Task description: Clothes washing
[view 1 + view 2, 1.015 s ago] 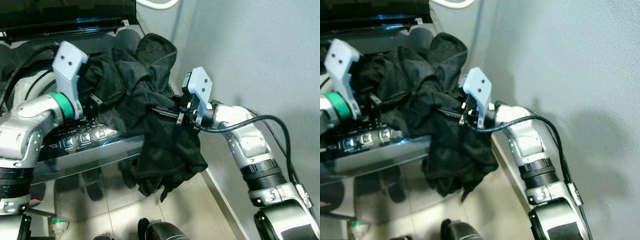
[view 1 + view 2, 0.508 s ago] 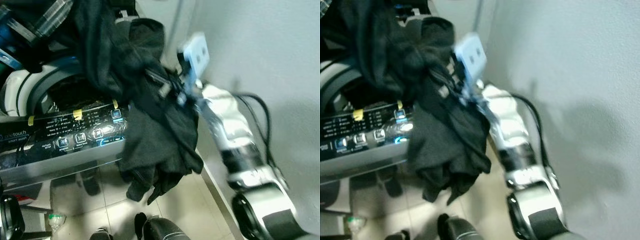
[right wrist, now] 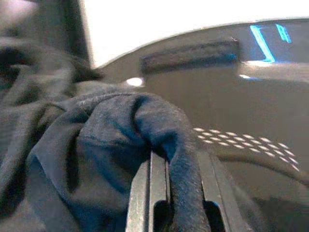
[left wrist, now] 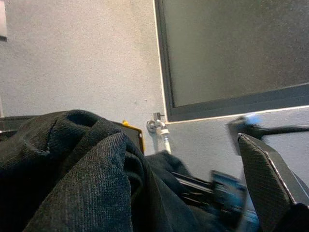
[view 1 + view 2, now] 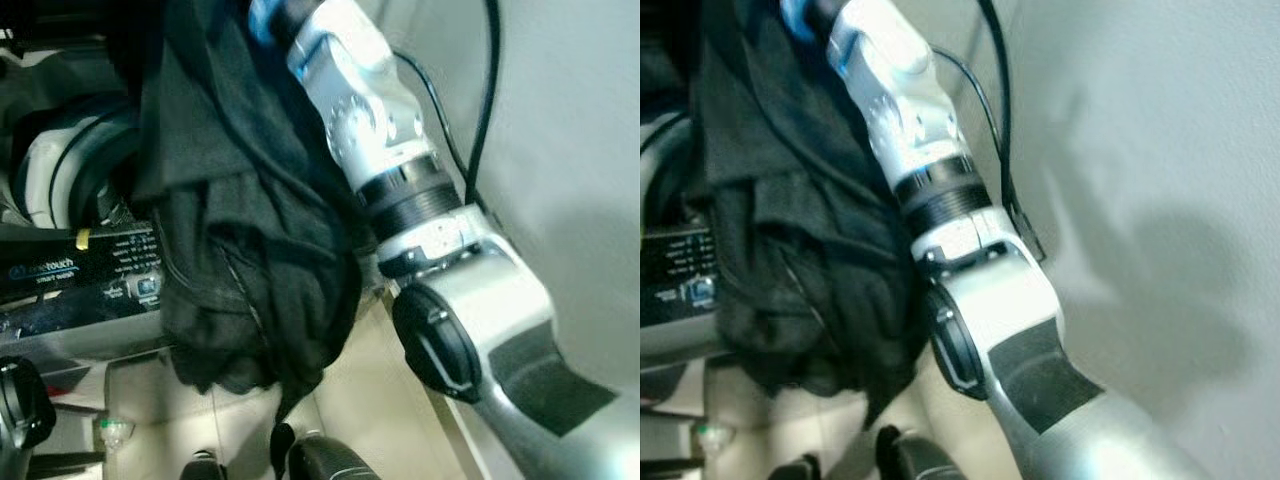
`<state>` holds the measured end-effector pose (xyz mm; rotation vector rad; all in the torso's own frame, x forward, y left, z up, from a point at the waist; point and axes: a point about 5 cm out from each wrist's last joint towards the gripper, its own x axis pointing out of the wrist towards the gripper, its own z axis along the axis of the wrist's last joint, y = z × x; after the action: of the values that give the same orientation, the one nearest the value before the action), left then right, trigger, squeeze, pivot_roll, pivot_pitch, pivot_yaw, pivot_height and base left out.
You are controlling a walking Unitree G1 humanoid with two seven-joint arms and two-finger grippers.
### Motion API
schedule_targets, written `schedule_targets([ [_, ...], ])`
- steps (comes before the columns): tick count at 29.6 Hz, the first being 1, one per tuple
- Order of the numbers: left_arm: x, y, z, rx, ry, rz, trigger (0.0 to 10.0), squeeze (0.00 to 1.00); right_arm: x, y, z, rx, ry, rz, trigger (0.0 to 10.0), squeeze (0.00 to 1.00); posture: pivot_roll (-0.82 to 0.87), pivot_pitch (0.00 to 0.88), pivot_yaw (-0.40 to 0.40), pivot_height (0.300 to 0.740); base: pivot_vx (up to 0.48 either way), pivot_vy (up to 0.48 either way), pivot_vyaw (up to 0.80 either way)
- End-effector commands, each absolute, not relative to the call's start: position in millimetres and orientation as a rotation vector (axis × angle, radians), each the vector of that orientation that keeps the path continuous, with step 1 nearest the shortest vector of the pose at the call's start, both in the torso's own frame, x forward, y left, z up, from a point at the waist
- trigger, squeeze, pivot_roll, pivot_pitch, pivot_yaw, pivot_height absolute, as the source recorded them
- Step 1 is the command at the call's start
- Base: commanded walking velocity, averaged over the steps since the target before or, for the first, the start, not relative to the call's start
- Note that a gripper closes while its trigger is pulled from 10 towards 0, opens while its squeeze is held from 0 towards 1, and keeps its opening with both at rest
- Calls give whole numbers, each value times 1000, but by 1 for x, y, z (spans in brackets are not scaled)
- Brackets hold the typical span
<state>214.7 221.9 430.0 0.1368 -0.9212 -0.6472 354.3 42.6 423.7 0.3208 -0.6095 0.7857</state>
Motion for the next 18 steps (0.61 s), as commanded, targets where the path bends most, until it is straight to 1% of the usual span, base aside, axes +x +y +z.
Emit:
schedule_targets([
  [1, 202, 215, 430, 181, -929, -702, 10000, 0, 347, 64, 422, 334, -584, 766, 0, 0, 203, 131, -114, 740, 0, 0, 0],
  [3, 201, 215, 429, 185, -922, -704, 10000, 0, 347, 65, 420, 312, -582, 763, 0, 0, 203, 131, -114, 740, 0, 0, 0],
  [4, 202, 215, 427, 187, -909, -705, 10000, 0, 348, 69, 409, 258, -563, 763, 0, 0, 203, 134, -112, 740, 0, 0, 0],
  [5, 203, 215, 425, 191, -890, -703, 10000, 0, 351, 74, 393, 137, -533, 756, 2471, 0, 193, 138, -103, 740, 0, 0, 0],
  [6, 203, 215, 425, 191, -890, -703, 10000, 0, 351, 74, 393, 137, -533, 756, 2471, 0, 193, 138, -103, 740, 0, 0, 0],
  [7, 206, 215, 422, 189, -875, -707, 10000, 0, 352, 80, 372, 25, -490, 808, 10000, 0, 186, 138, -99, 740, 0, 0, 0],
  [9, 212, 211, 417, 184, -851, -720, 10000, 0, 353, 84, 341, -185, -444, 868, 10000, 0, 179, 134, -92, 740, 0, 0, 0],
  [10, 212, 211, 417, 184, -851, -720, 10000, 0, 353, 84, 341, -185, -444, 868, 10000, 0, 179, 134, -92, 740, 0, 0, 0],
  [12, 214, 208, 416, 177, -839, -731, 10000, 0, 355, 83, 328, -273, -424, 909, 10000, 0, 177, 133, -89, 740, 0, 0, 0],
  [15, 214, 208, 415, 175, -833, -735, 10000, 0, 357, 82, 325, -296, -419, 925, 10000, 0, 177, 131, -86, 740, 0, 0, 0],
  [16, 214, 208, 414, 177, -823, -739, 10000, 0, 358, 79, 325, -296, -417, 955, 10000, 71, 178, 129, -83, 740, 0, 0, 0],
  [17, 214, 208, 414, 179, -813, -742, 10000, 0, 360, 72, 327, -286, -426, 978, 10000, 1000, 176, 126, -78, 740, 0, 0, 0],
  [18, 213, 209, 413, 178, -804, -743, 10000, 0, 362, 65, 332, -263, -439, 999, 10000, 1000, 174, 124, -75, 740, 0, 0, 0],
])
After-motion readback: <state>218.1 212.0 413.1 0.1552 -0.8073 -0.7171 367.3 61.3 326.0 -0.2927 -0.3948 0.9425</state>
